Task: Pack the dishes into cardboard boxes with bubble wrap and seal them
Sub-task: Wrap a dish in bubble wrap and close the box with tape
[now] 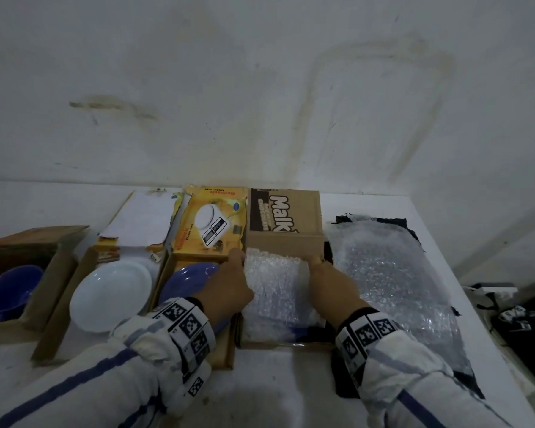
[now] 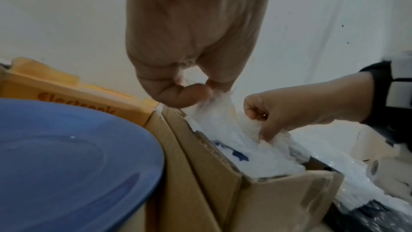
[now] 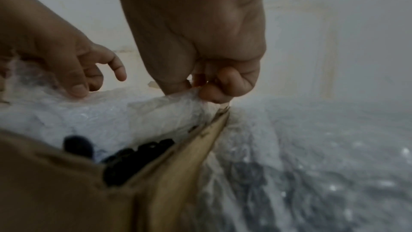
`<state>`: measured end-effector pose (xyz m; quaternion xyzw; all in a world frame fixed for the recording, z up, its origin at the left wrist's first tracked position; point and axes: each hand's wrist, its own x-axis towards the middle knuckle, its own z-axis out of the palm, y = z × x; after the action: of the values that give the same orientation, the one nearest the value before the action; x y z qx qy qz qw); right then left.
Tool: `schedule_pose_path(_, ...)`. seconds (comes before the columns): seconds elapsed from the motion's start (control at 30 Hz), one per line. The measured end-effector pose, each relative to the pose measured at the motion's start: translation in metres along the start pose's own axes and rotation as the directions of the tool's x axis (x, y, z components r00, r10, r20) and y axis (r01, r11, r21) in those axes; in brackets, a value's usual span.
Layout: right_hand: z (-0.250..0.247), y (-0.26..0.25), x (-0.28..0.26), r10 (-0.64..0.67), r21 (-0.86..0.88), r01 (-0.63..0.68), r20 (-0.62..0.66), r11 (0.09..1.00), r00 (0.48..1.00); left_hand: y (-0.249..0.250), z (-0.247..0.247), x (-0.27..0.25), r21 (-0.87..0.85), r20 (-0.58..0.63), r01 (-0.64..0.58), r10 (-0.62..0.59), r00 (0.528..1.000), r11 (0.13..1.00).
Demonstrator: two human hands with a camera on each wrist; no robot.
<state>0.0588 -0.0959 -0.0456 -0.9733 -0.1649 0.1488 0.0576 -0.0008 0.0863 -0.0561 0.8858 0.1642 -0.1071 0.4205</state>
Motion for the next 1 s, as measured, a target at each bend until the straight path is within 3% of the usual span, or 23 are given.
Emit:
schedule_pose_path(0.1,0.003,-0.002,-0.001,-0.032,-0.062,0.034,0.039,0.997,0.999,0.008,0.008,0.000,-0.004,-0.006,-0.062,0.062,0.998,0.998)
schedule_pose_path(0.23,-0.001,-0.004,-0.004,-0.109,-0.255,0.104,-0.006,0.961,0.994,0.016,0.018,0.000,0.026,0.132,-0.079,0.074,0.988,0.997)
schedule_pose_path(0.37,-0.004,-0.010,-0.007,-0.130,-0.337,0.145,0.067,0.930,0.989,0.011,0.026,0.012,0.399,0.174,-0.159,0.096,0.980,0.903)
schedule_pose_path(0.5,0.005,-0.018,-0.003,-0.179,-0.520,0.278,0.233,0.808,0.956,0.015,0.029,0.007,0.561,0.212,-0.217,0.116,0.970,0.799)
schedule_pose_path(0.57,0.006,-0.019,-0.002,-0.216,-0.562,0.375,0.331,0.737,0.919,0.019,0.028,0.005,0.661,0.262,-0.275,0.128,0.957,0.699)
schedule_pose_path(0.73,0.018,-0.015,0.001,-0.205,-0.660,0.419,0.379,0.624,0.902,0.032,0.037,0.004,0.886,0.443,-0.438,0.002,0.896,0.151)
schedule_pose_path(0.8,0.020,-0.017,0.004,-0.179,-0.670,0.421,0.401,0.611,0.898,0.031,0.040,0.004,0.881,0.473,-0.472,-0.009,0.881,0.041)
schedule_pose_path(0.83,0.017,-0.018,0.006,-0.143,-0.633,0.400,0.417,0.662,0.898,0.031,0.039,0.005,0.880,0.470,-0.470,0.011,0.882,0.065)
schedule_pose_path(0.87,0.014,-0.017,0.008,-0.109,-0.572,0.367,0.434,0.733,0.894,0.030,0.038,0.005,0.877,0.456,-0.458,0.047,0.889,0.147)
schedule_pose_path(0.93,0.001,-0.012,0.010,-0.095,-0.330,0.237,0.392,0.914,0.915,0.032,0.031,0.006,0.816,0.412,-0.422,0.116,0.904,0.394)
schedule_pose_path(1.0,-0.014,0.003,0.009,-0.116,-0.046,0.128,0.212,0.991,0.970,0.035,0.025,0.007,0.697,0.334,-0.345,0.141,0.932,0.629)
